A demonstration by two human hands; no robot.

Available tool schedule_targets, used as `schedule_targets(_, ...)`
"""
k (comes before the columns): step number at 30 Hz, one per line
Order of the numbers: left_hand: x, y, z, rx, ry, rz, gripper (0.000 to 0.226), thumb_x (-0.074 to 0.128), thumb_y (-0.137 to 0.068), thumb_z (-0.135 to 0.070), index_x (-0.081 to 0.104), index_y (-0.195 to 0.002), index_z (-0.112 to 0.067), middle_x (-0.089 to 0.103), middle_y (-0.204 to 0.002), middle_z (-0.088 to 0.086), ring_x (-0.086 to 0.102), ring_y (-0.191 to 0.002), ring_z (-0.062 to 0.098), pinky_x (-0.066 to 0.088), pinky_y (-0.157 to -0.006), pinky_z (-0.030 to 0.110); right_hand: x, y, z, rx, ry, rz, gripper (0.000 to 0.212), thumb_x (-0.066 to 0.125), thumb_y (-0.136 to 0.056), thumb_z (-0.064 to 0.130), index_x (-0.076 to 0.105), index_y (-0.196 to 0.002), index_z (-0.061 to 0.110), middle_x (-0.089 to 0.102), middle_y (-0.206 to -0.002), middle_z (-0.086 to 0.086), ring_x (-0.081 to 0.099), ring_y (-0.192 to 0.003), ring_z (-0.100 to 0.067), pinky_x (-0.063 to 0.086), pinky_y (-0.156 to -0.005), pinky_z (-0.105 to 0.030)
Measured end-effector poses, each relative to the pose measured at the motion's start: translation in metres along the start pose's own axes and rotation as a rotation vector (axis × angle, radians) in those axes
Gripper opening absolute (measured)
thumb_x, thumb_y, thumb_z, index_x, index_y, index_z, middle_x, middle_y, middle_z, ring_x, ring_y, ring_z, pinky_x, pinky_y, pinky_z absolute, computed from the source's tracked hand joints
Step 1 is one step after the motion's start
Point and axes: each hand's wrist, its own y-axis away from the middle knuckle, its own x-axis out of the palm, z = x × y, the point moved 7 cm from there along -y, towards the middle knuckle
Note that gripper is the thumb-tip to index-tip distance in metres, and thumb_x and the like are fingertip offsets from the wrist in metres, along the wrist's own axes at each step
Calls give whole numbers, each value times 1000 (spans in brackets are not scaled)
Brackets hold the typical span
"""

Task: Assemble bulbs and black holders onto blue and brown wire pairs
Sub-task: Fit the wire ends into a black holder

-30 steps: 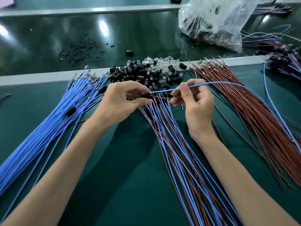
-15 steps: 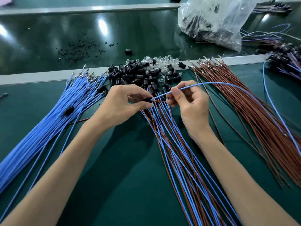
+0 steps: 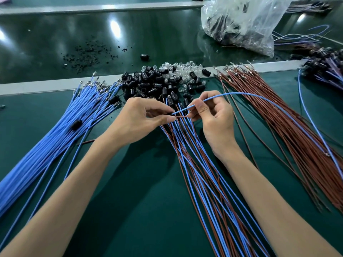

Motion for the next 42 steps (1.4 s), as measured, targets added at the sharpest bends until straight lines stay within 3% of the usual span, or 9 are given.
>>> schedule_targets(5,4,-1,3,-35,22,32,17,72,-82,-20,75,-97,-12,73,-86,1,68,-80,13,53,-77,23,-2,-1,1,-15,-38,-22,13,55,-93,13,51,-84,22,66,-67,7,63,-59,-8,51,-62,-21)
schedule_targets(9,7,0,3,-33,33,63,15,68,-85,-16,74,-97,-8,73,-84,5,67,-75,11,54,-78,27,2,0,-4,28,-29,17,12,56,-93,13,51,-85,21,65,-69,6,64,-61,-8,51,-60,-21)
schedule_targets(16,8,-1,4,-37,69,47,12,62,-90,-13,72,-97,-16,68,-85,4,62,-67,12,51,-69,24,1,1,-3,37,-6,5,12,62,-90,13,54,-85,19,64,-68,6,63,-62,-7,50,-61,-21)
schedule_targets(20,7,-2,1,-23,70,49,20,64,-88,-13,70,-107,-17,63,-95,14,54,-72,23,45,-70,35,5,2,0,30,33,32,12,68,-88,11,61,-82,18,68,-71,5,66,-66,-8,53,-63,-21)
schedule_targets(24,4,-3,5,-41,111,13,26,69,-84,-8,69,-107,-20,54,-79,4,43,-62,5,35,-60,13,0,1,0,39,24,-13,13,67,-88,9,61,-83,19,70,-75,3,67,-69,-10,55,-68,-27)
schedule_targets(26,2,-3,7,-67,144,-22,22,71,-82,-5,69,-100,-17,59,-70,3,52,-61,4,43,-63,13,0,1,0,40,7,-16,14,66,-88,7,61,-82,19,70,-74,5,66,-68,-8,54,-68,-24)
schedule_targets(29,4,-2,8,-82,186,-21,15,71,-80,-1,68,-91,-11,69,-77,3,65,-66,5,55,-72,19,2,1,0,36,18,-2,14,67,-87,7,61,-81,19,69,-74,3,66,-67,-8,54,-66,-23)
schedule_targets(39,9,1,-3,-68,194,15,10,67,-84,-2,71,-92,-6,69,-72,-4,65,-61,-1,48,-64,8,0,2,-1,20,57,-13,14,67,-87,13,61,-80,23,65,-68,11,62,-64,-4,53,-67,-25)
schedule_targets(42,8,1,-2,-71,202,12,15,67,-84,-2,70,-92,-13,70,-74,-3,66,-63,0,49,-65,9,-4,0,0,3,56,-62,15,66,-87,14,59,-79,25,64,-68,8,61,-63,-6,51,-68,-26)
